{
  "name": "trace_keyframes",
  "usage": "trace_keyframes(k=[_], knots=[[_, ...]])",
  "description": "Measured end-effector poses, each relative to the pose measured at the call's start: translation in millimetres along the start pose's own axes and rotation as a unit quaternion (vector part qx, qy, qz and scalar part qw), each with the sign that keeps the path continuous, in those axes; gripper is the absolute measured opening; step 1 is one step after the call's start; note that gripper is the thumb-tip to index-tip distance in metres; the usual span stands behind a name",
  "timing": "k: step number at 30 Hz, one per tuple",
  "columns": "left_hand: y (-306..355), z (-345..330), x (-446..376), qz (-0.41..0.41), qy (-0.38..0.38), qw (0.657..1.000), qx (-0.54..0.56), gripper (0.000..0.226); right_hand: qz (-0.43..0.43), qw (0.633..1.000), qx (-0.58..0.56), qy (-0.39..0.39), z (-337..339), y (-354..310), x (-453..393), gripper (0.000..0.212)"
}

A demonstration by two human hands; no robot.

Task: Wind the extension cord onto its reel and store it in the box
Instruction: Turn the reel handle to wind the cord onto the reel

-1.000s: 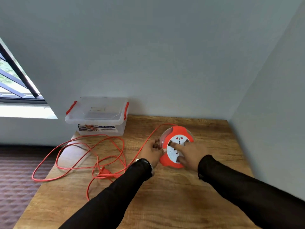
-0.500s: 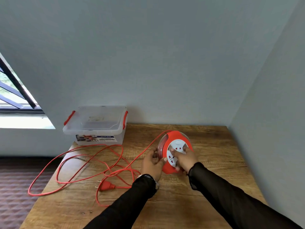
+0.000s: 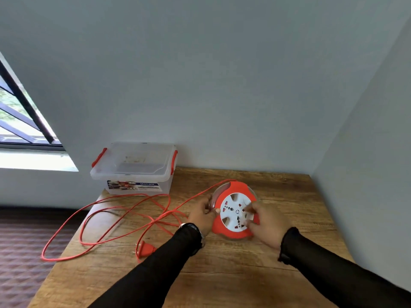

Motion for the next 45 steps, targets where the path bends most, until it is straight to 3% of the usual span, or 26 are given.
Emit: trace_keyframes(k=[1, 3, 6, 9, 14, 21, 23, 25, 29, 37, 41, 45], knots=[[1, 2, -2, -0.003, -0.013, 1.000, -0.016, 0.044, 0.050, 0.988, 0.147, -0.015, 2, -4, 1, 0.039], [8, 4, -5, -0.004, -0.044, 0.998, -0.037, 0.040, 0.112, 0.933, 0.333, -0.072, 4, -9, 1, 0.052], [15, 3, -5, -0.005, -0.071, 0.995, -0.066, 0.036, 0.098, 0.873, 0.463, -0.115, 6, -13, -2, 0.065], [21, 0, -3, 0.004, -0.083, 0.993, -0.080, 0.033, 0.079, 0.847, 0.510, -0.127, -1, -9, -13, 0.067], [20, 0, 2, 0.018, -0.086, 0.991, -0.103, 0.039, 0.077, 0.836, 0.523, -0.144, -4, -4, -29, 0.064], [15, -2, 11, 0.005, -0.034, 0.997, -0.075, 0.029, 0.150, 0.785, 0.599, -0.054, -8, 3, -39, 0.063], [14, -6, 13, -0.007, -0.016, 0.997, -0.079, 0.033, 0.143, 0.787, 0.599, -0.024, -7, 5, -40, 0.065], [11, -10, 14, -0.015, 0.002, 0.997, -0.070, 0.040, 0.139, 0.807, 0.574, 0.011, -6, 7, -42, 0.069], [8, -15, 16, -0.018, 0.023, 0.998, -0.055, 0.045, 0.097, 0.859, 0.502, -0.005, -8, 2, -38, 0.064], [7, -19, 10, -0.046, 0.049, 0.997, -0.047, 0.042, 0.010, 0.955, 0.292, 0.057, -11, -1, -30, 0.059], [11, -25, 12, -0.055, 0.072, 0.996, -0.013, 0.034, -0.035, 0.995, 0.031, 0.090, -12, -2, -33, 0.070], [10, -32, 11, -0.049, 0.094, 0.994, 0.012, 0.038, -0.043, 0.976, -0.191, 0.095, -13, -3, -38, 0.073]])
Point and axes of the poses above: each hand's wrist, its own x-axis away from the middle knuckle, its own z-axis out of the back of the hand, y = z × x, the point moved 2 cm from there along -x, towards the middle knuckle, and after that the axes turned 15 degrees about -y, right-handed, at the moved point
